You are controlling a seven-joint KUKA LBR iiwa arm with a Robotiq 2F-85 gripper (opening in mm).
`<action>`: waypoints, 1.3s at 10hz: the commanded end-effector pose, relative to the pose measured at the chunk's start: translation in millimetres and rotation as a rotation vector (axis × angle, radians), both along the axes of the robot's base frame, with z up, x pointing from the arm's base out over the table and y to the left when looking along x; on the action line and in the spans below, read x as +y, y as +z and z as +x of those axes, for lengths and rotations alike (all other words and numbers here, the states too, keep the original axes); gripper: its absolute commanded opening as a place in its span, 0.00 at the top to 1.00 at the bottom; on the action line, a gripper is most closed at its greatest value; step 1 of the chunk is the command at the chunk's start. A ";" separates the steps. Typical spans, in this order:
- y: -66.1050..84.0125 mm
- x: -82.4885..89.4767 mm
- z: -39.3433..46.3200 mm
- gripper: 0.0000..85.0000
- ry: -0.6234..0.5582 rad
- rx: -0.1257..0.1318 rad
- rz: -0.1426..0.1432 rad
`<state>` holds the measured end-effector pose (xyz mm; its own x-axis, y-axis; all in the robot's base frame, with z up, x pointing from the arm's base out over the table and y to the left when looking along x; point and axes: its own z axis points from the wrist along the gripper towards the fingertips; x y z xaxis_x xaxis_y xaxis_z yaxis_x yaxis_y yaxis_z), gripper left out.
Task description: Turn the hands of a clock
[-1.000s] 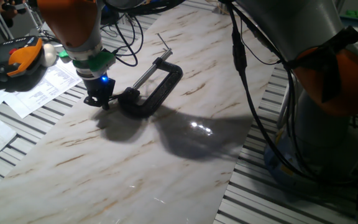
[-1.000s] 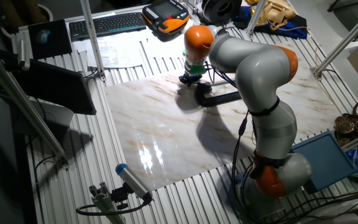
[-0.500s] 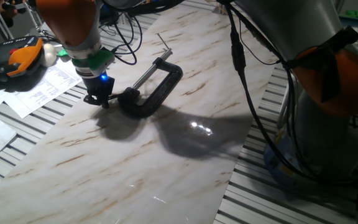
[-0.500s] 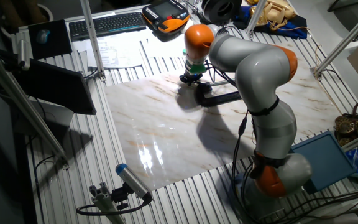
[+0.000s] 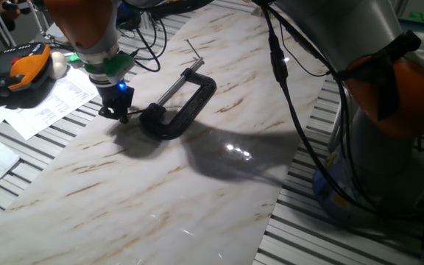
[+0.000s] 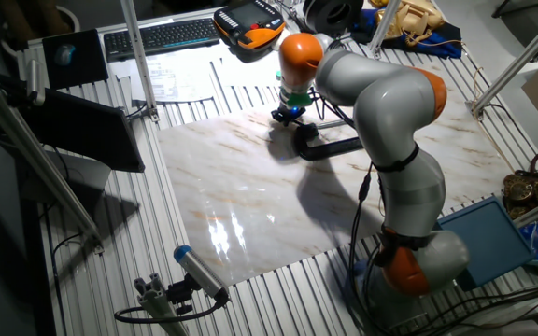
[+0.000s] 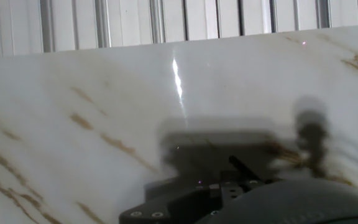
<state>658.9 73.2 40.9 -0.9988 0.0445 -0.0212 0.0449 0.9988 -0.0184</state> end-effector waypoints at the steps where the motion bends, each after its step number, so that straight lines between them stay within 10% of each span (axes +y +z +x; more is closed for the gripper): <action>1: -1.0 -1.2 1.1 1.00 0.003 -0.001 -0.001; 13: 0.5 -19.5 12.7 1.00 0.030 0.002 0.003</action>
